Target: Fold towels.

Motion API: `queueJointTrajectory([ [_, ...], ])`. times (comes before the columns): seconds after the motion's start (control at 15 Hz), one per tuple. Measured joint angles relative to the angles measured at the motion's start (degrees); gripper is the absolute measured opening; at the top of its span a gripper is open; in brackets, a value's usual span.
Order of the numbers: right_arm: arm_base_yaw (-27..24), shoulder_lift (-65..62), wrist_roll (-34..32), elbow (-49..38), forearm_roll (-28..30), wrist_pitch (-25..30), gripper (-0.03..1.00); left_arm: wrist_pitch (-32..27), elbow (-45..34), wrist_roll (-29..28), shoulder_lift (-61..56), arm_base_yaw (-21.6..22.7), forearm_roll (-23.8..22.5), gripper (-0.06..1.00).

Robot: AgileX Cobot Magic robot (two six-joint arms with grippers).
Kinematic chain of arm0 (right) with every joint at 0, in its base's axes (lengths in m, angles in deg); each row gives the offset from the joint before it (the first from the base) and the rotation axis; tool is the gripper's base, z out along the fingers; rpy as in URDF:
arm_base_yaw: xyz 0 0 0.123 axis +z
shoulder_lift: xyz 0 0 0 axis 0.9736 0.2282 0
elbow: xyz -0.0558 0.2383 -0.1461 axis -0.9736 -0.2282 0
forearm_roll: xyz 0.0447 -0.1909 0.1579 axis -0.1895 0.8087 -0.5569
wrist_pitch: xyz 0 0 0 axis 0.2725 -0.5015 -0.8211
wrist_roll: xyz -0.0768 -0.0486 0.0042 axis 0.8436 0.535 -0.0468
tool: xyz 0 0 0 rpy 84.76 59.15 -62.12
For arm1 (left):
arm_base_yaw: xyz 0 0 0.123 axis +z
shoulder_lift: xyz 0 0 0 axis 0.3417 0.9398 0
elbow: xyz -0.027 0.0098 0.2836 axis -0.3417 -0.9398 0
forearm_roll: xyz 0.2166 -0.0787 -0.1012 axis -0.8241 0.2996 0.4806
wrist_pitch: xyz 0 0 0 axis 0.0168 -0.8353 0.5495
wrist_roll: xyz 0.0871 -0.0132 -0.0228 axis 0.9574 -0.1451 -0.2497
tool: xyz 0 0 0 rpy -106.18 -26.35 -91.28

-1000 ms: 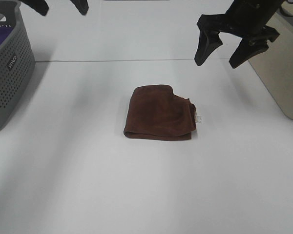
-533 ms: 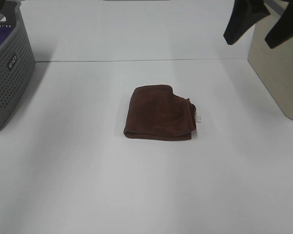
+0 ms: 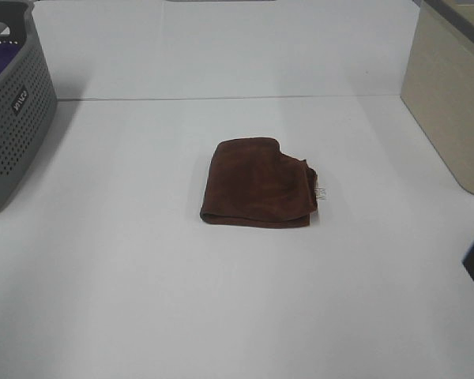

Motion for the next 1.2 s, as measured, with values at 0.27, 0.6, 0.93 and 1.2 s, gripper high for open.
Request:
queueJointTrajectory([
  [0.27,0.00,-14.84,0.00,-12.15,2.92,-1.26,0.81,2.69,-11.40,1.15,-14.78,0.00,0.00,0.82],
  [0.6,0.00,-30.48,0.00,-17.48,4.30,-5.39,0.81,8.54,-17.70,9.40,-20.00,0.00,1.55,0.82],
  [0.93,0.00,-32.77,0.06,-17.48,4.87,-5.61,0.81,8.65,-17.76,14.27,-20.00,0.00,3.38,0.82],
  [1.2,0.00,-32.77,0.06,-17.48,4.87,-5.61,0.81,8.59,-17.82,14.78,-20.00,0.00,4.35,0.82],
])
